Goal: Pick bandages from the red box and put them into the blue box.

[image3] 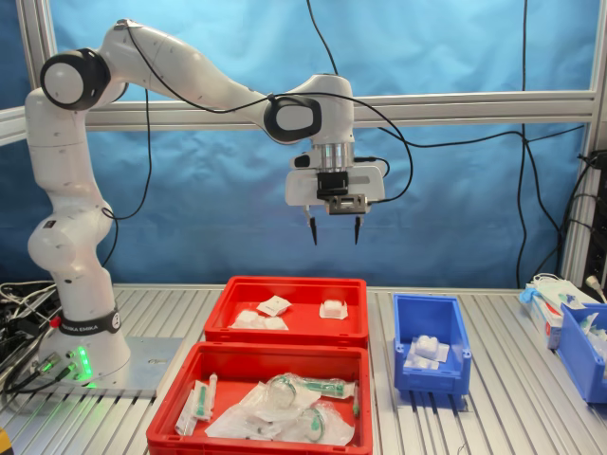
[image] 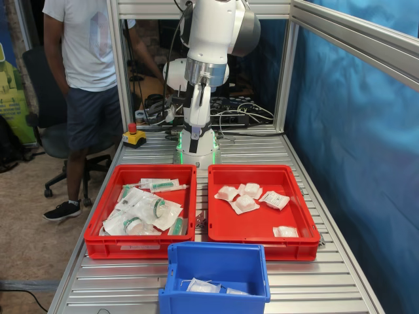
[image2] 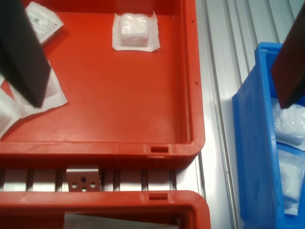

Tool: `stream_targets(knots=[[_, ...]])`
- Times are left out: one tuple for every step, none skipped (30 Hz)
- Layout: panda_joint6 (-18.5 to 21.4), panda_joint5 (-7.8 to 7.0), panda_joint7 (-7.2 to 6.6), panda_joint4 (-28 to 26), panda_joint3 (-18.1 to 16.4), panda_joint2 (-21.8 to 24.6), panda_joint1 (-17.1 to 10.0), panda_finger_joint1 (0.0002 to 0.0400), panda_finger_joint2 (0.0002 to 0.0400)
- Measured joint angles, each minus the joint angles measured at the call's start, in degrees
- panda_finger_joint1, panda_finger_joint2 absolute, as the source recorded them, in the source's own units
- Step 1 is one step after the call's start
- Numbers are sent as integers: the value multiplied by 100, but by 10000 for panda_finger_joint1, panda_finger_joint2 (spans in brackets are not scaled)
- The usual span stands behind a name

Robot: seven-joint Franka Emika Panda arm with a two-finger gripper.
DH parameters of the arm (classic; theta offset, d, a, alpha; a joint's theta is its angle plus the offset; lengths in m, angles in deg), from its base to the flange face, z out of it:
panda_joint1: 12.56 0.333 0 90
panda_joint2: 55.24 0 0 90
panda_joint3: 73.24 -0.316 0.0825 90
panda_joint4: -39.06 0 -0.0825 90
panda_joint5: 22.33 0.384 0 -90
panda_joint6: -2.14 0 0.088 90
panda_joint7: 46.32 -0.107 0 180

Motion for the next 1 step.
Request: stream_targets(knots=[[5,-12,0,1,-1,0,0,400,400]])
